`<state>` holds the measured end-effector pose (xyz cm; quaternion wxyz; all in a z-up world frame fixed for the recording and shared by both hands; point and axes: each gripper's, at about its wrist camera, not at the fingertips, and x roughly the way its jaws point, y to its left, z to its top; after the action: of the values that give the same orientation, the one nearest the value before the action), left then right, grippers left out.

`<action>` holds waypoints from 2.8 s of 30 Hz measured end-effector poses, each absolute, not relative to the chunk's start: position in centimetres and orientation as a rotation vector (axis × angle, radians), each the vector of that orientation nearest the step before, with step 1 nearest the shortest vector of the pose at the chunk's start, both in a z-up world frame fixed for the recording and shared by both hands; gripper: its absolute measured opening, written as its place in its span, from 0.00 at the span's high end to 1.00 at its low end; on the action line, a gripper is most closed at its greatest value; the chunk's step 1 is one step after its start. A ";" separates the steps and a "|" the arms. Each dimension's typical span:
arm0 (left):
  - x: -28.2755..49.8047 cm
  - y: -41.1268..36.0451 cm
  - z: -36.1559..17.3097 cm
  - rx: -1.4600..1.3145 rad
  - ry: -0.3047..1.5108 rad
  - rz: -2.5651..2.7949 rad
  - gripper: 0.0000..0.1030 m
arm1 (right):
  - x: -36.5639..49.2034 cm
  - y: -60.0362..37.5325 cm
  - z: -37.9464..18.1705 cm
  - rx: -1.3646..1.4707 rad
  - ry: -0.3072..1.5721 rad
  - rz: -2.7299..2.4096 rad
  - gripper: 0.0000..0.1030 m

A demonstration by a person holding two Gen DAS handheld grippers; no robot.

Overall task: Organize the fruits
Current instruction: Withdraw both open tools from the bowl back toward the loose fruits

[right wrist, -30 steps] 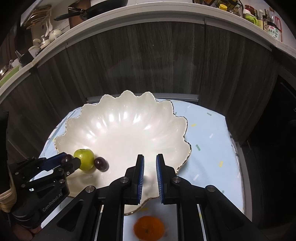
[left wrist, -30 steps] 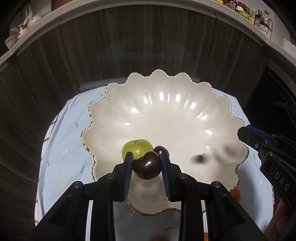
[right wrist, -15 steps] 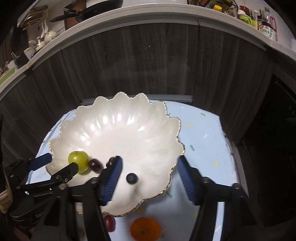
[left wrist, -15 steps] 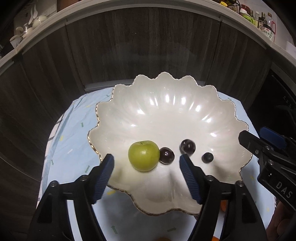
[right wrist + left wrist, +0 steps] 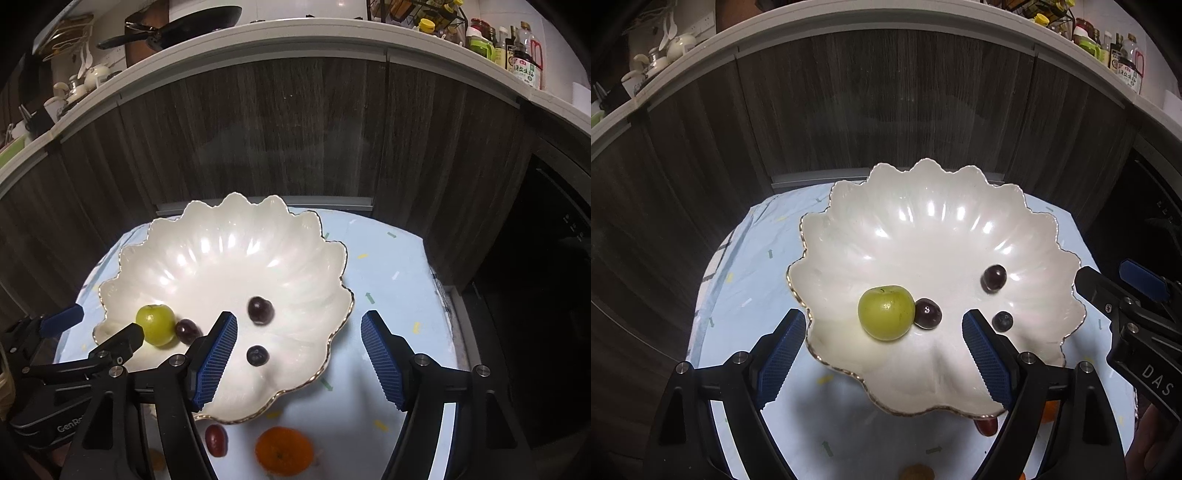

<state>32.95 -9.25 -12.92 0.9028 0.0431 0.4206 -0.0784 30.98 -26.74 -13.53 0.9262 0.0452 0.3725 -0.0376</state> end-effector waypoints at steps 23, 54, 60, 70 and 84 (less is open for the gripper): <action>27.8 -8.8 -10.0 0.098 0.816 -0.176 0.13 | 25.6 -26.8 -10.8 0.103 0.704 -0.098 0.32; 21.1 -8.5 -11.9 0.144 0.839 -0.205 0.13 | 19.3 -26.6 -12.7 0.079 0.754 -0.093 0.32; 20.2 -8.7 -13.0 0.154 0.856 -0.218 0.13 | 18.6 -26.7 -13.6 0.075 0.776 -0.098 0.32; 18.8 -9.1 -15.4 0.181 0.896 -0.242 0.15 | 17.8 -26.8 -15.4 0.068 0.815 -0.101 0.32; 18.0 -9.6 -18.0 0.188 0.957 -0.277 0.17 | 17.3 -26.7 -17.7 0.083 0.870 -0.088 0.32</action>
<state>17.99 -9.64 -17.99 0.8744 0.0898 0.4581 -0.1325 17.25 -26.66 -17.71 0.9051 0.0404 0.4211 -0.0424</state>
